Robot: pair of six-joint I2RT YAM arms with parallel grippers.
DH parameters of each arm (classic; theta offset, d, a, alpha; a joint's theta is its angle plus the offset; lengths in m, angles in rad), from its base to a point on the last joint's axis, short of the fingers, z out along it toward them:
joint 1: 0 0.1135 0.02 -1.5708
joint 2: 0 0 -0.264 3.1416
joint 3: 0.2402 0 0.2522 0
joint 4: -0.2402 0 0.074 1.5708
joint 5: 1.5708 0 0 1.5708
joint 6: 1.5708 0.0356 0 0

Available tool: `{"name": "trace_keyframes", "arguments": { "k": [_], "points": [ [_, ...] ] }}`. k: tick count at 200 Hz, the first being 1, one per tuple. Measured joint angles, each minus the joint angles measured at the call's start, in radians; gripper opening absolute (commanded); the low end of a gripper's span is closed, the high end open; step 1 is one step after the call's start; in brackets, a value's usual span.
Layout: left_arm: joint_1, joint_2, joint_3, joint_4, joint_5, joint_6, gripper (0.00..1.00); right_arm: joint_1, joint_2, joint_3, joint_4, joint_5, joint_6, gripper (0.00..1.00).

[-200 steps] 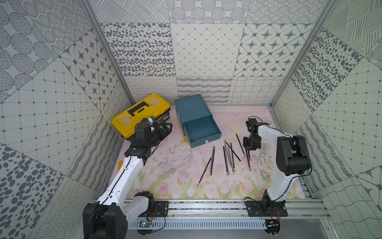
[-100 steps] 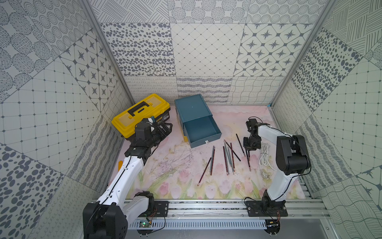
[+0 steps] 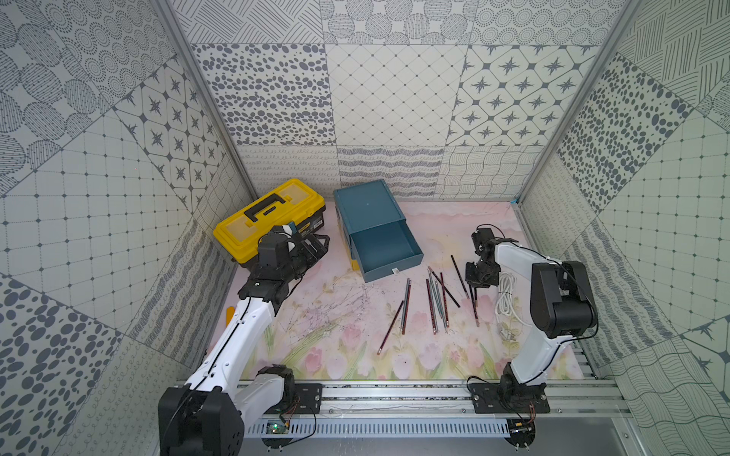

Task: Please place the pencils in the drawer according to their color
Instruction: Pick up the pencil from the center of the board.

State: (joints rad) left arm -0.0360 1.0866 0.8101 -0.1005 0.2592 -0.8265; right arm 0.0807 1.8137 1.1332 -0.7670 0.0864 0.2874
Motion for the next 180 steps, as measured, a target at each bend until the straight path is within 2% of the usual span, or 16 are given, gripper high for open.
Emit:
{"name": "trace_keyframes", "arguments": {
  "k": [64, 125, 180],
  "points": [
    [0.000, 0.000, 0.000, 0.000, 0.000, 0.000, 0.99, 0.000, -0.029, -0.043, 0.051, 0.000, -0.019, 0.15],
    [0.000, -0.004, 0.000, 0.000, 0.000, -0.008, 0.99, 0.000, -0.035, -0.051, 0.063, -0.004, -0.061, 0.00],
    [0.000, -0.007, 0.000, 0.000, 0.001, -0.011, 0.99, 0.001, -0.051, -0.069, 0.083, 0.000, -0.080, 0.00]
  ]
}}
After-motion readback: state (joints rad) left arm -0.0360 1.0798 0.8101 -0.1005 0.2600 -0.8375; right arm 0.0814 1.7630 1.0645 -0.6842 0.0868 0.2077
